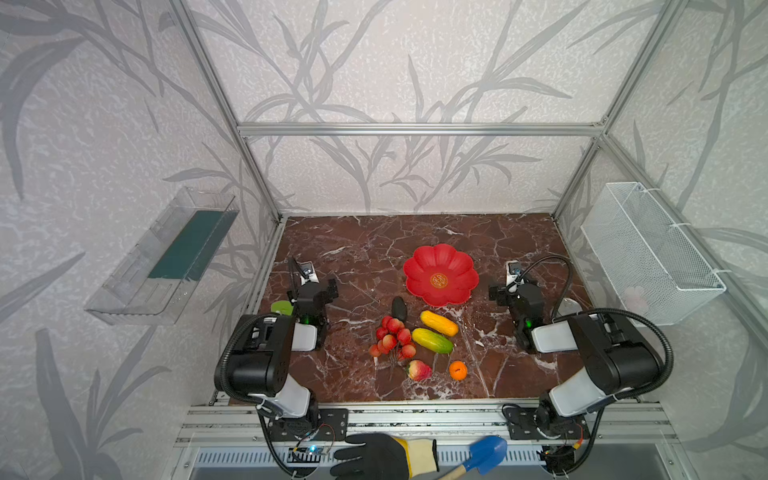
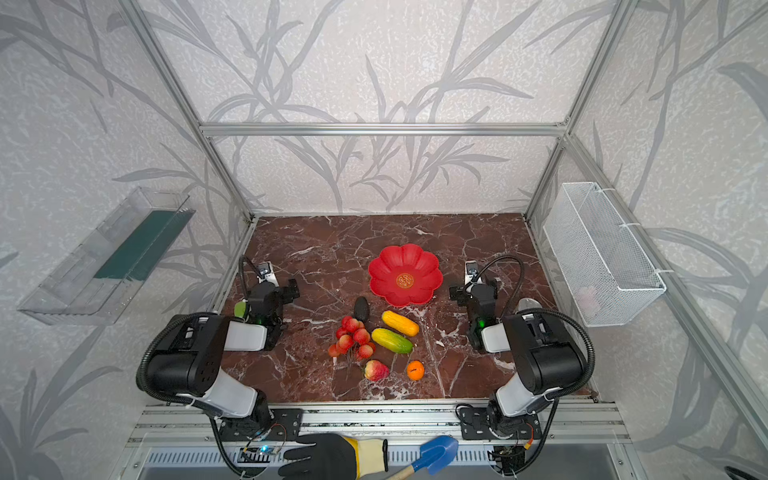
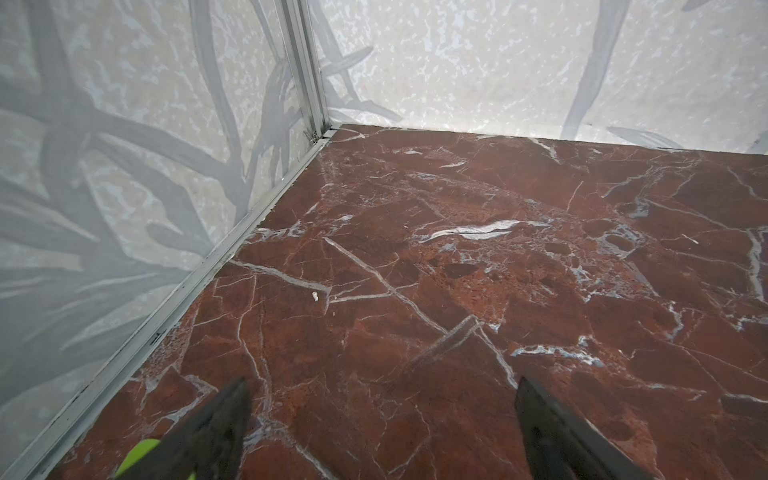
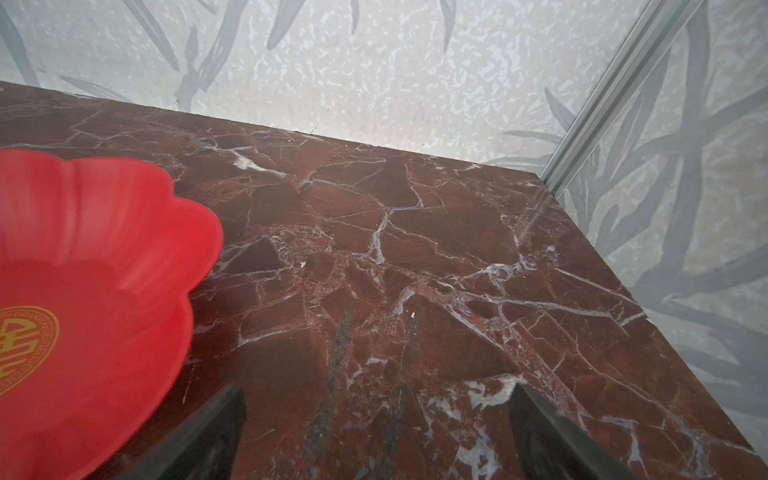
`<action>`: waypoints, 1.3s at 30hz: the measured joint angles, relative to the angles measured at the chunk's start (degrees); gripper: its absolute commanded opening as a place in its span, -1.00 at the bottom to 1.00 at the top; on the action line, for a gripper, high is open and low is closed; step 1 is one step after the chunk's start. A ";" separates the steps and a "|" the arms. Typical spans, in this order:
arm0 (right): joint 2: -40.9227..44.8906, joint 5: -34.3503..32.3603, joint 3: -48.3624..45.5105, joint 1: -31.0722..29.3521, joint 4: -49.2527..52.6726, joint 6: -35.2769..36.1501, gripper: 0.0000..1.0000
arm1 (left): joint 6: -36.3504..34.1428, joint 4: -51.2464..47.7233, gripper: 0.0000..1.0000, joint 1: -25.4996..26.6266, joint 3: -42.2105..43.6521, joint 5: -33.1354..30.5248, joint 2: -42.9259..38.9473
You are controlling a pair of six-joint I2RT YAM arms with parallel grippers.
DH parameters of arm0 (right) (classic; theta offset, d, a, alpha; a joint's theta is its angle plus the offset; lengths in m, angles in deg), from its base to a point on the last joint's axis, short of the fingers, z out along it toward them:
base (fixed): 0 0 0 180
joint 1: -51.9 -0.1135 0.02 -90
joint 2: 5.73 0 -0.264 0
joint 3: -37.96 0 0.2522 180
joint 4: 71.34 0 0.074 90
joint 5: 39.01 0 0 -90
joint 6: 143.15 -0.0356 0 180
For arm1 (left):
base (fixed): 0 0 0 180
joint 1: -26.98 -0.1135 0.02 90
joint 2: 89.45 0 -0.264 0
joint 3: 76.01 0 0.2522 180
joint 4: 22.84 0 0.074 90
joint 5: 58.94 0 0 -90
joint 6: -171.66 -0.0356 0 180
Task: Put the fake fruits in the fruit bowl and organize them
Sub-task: 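Raise both grippers from the rest pose toward the fruits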
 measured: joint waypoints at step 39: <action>33.09 11.17 17.11 0.17 40.22 -17.16 0.90 | 11.67 -15.39 0.98 0.70 0.04 -6.47 -31.34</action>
